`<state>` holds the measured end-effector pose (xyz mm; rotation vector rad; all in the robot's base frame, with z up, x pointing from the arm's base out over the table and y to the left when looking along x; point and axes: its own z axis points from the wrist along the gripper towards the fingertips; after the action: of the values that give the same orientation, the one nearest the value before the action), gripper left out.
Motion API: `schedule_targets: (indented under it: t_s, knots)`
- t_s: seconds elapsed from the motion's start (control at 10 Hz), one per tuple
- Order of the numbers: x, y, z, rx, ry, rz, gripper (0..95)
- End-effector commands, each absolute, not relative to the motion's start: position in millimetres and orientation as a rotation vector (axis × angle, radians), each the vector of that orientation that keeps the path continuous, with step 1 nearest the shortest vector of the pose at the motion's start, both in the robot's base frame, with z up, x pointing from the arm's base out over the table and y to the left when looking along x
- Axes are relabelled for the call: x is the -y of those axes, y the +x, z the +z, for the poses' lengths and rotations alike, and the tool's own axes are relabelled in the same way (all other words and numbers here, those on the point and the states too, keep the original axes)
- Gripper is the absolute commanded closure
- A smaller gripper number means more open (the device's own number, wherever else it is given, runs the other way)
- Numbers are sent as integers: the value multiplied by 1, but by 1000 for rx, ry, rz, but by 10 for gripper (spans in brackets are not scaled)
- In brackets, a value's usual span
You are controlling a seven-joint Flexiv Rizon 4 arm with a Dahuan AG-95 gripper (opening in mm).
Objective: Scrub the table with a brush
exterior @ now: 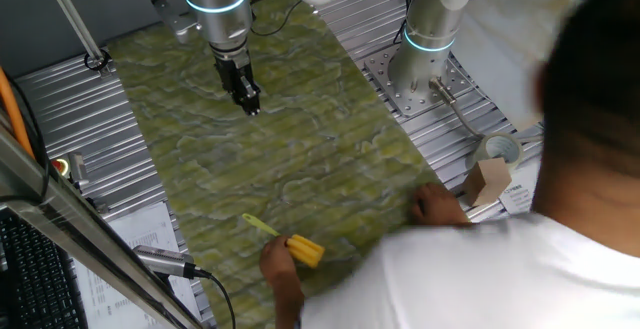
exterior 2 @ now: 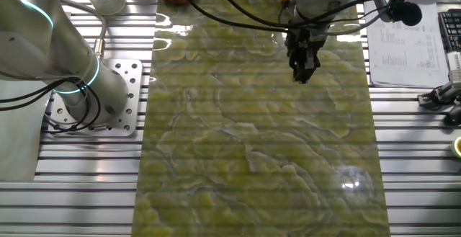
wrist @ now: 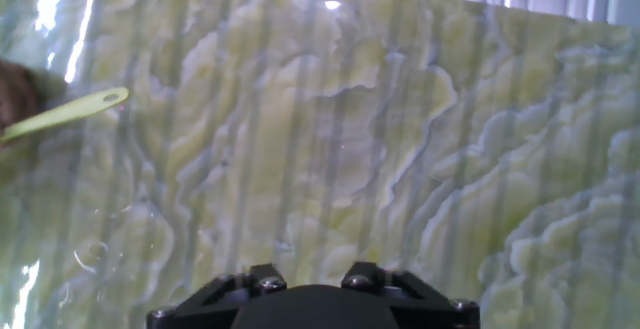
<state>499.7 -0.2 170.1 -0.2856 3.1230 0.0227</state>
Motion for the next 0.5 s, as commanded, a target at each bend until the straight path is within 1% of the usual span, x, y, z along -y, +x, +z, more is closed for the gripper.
schedule_targets:
  t_s: [0.1, 0.5]
  knots:
    - [0, 500, 170, -3121, -313, 23, 950]
    - [0, 500, 170, -3122, -306, 22, 950]
